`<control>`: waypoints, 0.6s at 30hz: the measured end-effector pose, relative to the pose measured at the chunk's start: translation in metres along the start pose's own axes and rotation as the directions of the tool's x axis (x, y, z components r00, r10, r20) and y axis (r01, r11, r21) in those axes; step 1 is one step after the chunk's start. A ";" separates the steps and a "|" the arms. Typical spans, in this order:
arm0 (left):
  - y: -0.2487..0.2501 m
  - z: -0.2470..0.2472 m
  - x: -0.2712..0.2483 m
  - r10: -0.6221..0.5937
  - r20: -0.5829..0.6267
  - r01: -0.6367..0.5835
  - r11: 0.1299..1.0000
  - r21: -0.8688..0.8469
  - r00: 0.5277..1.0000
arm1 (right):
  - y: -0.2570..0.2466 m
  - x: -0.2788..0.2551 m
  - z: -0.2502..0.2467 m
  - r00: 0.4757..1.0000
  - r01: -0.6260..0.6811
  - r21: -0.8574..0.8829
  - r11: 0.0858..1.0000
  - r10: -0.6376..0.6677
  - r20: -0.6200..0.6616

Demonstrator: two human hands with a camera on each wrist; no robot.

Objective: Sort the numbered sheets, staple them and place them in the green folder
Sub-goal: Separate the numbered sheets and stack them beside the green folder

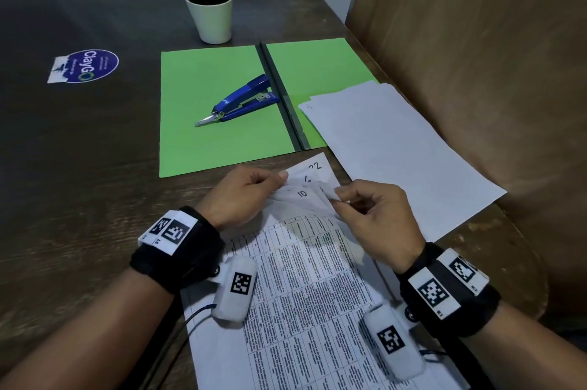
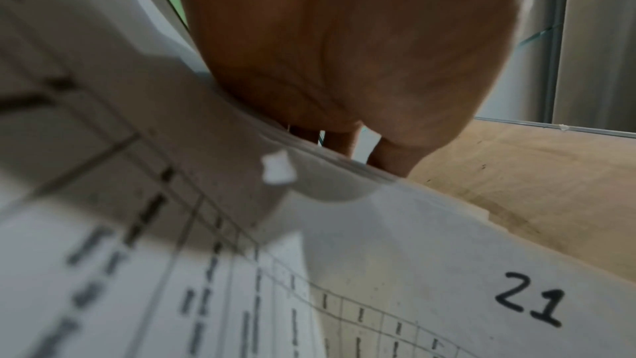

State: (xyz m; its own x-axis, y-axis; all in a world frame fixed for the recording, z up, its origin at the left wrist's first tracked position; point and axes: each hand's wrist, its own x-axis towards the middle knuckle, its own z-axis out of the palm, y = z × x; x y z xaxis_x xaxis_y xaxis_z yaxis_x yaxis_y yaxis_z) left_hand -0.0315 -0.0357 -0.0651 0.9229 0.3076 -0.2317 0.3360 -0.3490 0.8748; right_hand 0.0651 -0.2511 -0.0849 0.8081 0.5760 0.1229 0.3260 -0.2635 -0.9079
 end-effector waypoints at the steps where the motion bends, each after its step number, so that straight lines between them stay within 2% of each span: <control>1: 0.000 0.000 0.000 0.000 -0.003 0.000 1.000 0.019 1.000 | 0.000 0.000 0.000 1.000 -0.002 -0.002 1.000 0.002 0.014; 6: -0.003 -0.004 0.000 0.026 0.030 -0.027 0.999 0.032 0.999 | -0.004 0.000 -0.002 0.997 -0.052 -0.014 0.999 0.052 0.051; 11: -0.005 -0.006 -0.001 0.054 0.068 -0.057 0.998 0.036 0.996 | -0.007 -0.001 -0.003 1.000 0.003 -0.026 1.000 -0.002 0.020; 18: -0.007 -0.009 0.000 0.034 0.118 -0.036 0.999 0.014 0.992 | -0.011 0.001 -0.002 0.991 -0.073 0.085 0.994 0.062 0.120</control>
State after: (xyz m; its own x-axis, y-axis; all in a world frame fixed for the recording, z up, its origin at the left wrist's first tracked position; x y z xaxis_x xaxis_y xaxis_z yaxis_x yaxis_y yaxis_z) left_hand -0.0359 -0.0252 -0.0678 0.9494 0.1890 -0.2508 0.3056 -0.3723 0.8763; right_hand 0.0633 -0.2495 -0.0737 0.7624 0.6469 0.0173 0.2235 -0.2380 -0.9452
